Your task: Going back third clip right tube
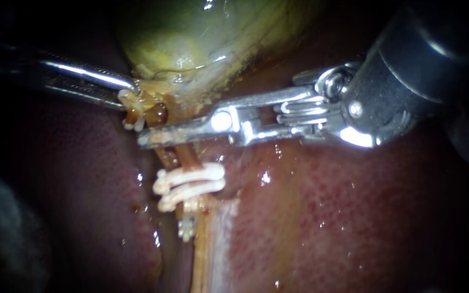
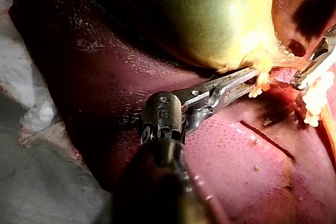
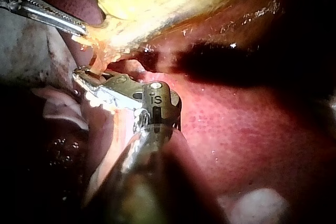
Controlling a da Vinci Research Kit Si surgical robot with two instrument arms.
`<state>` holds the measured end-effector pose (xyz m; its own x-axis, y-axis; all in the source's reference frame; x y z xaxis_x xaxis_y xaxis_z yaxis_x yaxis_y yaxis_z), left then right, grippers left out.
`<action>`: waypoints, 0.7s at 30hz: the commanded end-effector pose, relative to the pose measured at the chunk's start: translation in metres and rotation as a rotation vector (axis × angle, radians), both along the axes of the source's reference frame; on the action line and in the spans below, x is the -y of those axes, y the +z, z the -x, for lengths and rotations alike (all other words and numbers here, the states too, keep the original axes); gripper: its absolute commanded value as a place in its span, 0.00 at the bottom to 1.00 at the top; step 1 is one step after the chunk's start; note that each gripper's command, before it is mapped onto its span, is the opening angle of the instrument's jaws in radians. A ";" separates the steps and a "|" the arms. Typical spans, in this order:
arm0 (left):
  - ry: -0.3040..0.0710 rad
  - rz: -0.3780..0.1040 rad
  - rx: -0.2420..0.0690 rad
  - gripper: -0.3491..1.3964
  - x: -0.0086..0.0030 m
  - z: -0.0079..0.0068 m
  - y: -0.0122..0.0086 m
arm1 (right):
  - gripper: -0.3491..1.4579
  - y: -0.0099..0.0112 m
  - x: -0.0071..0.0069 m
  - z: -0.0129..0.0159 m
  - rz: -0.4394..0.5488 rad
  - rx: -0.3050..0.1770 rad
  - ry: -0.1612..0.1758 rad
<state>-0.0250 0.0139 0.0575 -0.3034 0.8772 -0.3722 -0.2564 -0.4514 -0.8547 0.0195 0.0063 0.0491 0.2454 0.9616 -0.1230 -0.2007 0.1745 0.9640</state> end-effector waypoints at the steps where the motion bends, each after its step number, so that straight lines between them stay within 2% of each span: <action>1: 0.000 0.000 -0.001 0.00 0.0000 0.0000 0.0000 | 0.00 0.0000 0.0000 0.0000 0.000 0.000 0.000; 3: 0.000 0.000 -0.001 0.00 0.0000 0.0000 0.0000 | 0.00 0.0001 0.0001 0.0000 0.000 0.001 -0.004; 5: 0.000 0.000 -0.001 0.00 0.0000 0.0000 0.0000 | 0.00 0.0004 0.0004 0.0000 -0.004 -0.009 -0.023; 6: 0.000 0.000 -0.001 0.00 0.0000 0.0000 0.0000 | 0.04 0.0006 0.0006 0.0000 -0.004 -0.013 -0.026; 7: 0.000 0.000 -0.001 0.00 0.0000 0.0000 0.0001 | 0.15 0.0010 0.0009 0.0000 -0.001 -0.014 -0.028; 10: 0.000 0.000 -0.001 0.00 0.0000 0.0000 0.0001 | 0.32 0.0024 0.0023 -0.0003 0.056 -0.029 -0.044; 12: 0.000 0.000 -0.001 0.00 0.0000 0.0000 0.0001 | 0.41 0.0037 0.0032 -0.0005 0.149 -0.051 -0.069; 15: 0.000 0.001 -0.001 0.00 0.0000 0.0000 0.0001 | 0.46 0.0054 0.0041 -0.0011 0.259 -0.077 -0.097; 18: 0.000 0.001 -0.001 0.00 0.0000 0.0000 0.0002 | 0.47 0.0066 0.0044 -0.0010 0.346 -0.072 -0.078; 21: 0.001 0.002 -0.001 0.00 0.0000 0.0000 0.0004 | 0.47 0.0073 0.0042 -0.0004 0.423 -0.080 -0.088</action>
<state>-0.0250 0.0138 0.0579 -0.3044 0.8765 -0.3730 -0.2571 -0.4527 -0.8538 0.0196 0.0020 0.0565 0.3025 0.7812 -0.5461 -0.0863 0.5931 0.8005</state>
